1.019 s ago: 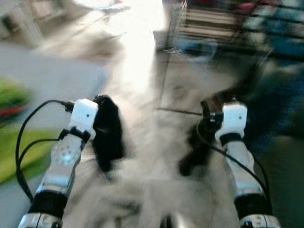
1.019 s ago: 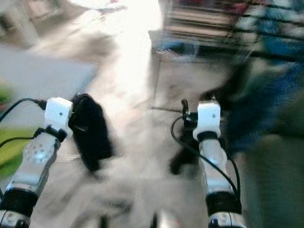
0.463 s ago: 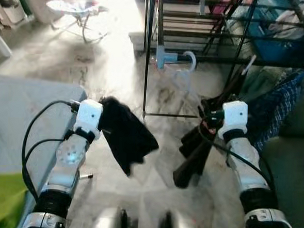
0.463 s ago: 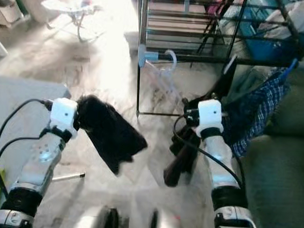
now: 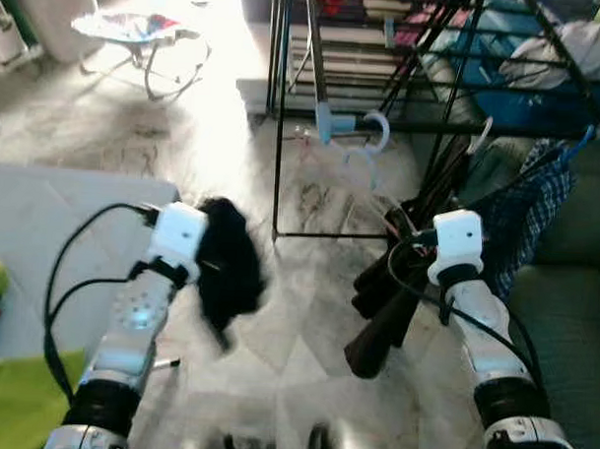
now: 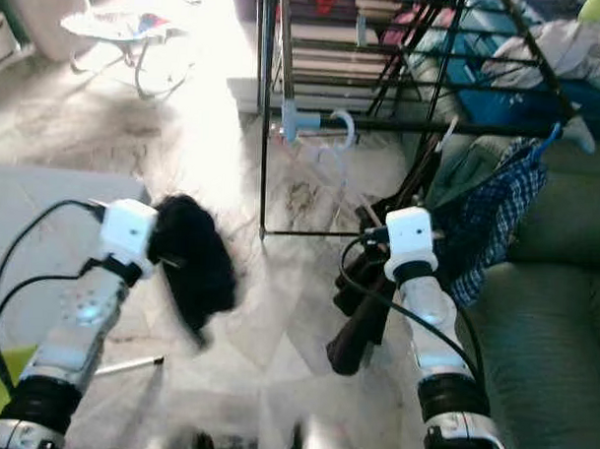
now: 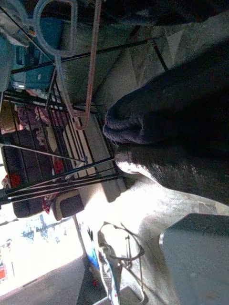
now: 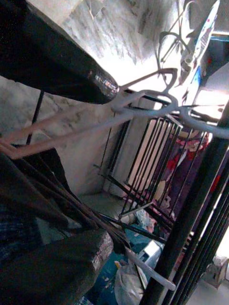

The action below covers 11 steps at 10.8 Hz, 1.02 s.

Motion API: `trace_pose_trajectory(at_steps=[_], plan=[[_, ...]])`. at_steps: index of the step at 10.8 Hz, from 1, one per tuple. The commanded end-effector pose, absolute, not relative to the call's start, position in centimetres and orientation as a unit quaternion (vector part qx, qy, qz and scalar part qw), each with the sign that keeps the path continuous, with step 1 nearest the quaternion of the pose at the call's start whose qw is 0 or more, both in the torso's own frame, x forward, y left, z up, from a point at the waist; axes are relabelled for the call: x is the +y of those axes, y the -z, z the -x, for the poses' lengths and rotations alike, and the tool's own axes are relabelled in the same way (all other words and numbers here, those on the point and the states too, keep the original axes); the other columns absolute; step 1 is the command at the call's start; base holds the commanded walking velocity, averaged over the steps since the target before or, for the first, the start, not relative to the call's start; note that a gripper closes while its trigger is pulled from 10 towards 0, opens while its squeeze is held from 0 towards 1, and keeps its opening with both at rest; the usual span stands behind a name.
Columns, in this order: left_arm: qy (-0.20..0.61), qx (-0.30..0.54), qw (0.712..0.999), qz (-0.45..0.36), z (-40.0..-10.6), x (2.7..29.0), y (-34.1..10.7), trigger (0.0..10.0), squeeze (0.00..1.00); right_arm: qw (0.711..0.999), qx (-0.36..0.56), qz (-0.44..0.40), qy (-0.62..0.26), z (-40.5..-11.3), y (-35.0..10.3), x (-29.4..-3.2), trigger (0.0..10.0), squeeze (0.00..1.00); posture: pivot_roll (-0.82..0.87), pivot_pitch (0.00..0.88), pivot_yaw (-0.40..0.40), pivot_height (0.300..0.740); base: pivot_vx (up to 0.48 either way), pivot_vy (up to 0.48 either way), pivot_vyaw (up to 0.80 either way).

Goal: Hang hanger

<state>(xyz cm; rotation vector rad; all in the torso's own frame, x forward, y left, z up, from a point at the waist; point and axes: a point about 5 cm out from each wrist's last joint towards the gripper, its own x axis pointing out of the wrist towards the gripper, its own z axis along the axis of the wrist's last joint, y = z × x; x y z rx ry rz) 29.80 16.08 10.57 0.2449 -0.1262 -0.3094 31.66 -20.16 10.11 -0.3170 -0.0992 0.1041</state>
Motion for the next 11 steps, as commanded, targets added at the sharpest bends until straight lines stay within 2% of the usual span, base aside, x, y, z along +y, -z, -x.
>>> trace_pose_trajectory(at_steps=[1,5,6,8,11], plan=[[0.171,-0.082,0.975,-0.117,-29.8,15.1,-11.2,10.0,0.0,0.984,-0.039,0.165,-0.046,-31.7,-10.1,-21.3,10.0,0.0,0.02,0.125,-0.042,0.74,0.0,0.0,0.0],[0.164,-0.083,0.977,-0.109,-29.5,15.0,-11.1,10.0,0.0,0.984,-0.025,0.171,-0.05,-32.6,-10.7,-22.4,10.0,0.0,0.03,0.135,-0.05,0.74,0.0,0.0,0.0],[0.165,-0.09,0.976,-0.111,-29.4,15.1,-11.4,10.0,0.0,0.984,-0.027,0.169,-0.054,-32.5,-10.5,-22.1,10.0,0.0,0.03,0.135,-0.049,0.74,0.319,0.0,0.0],[0.153,-0.086,0.978,-0.112,-29.3,15.9,-11.3,10.0,0.0,0.992,-0.044,0.111,-0.043,-31.3,-10.0,-21.3,10.0,0.0,0.03,0.137,-0.05,0.74,0.375,0.0,0.0],[0.107,-0.054,0.988,-0.093,-27.1,18.2,-9.9,10.0,0.0,0.998,-0.039,0.042,-0.024,-28.2,-8.9,-20.5,10.0,0.0,0.03,0.145,-0.052,0.74,0.398,0.0,0.0]])
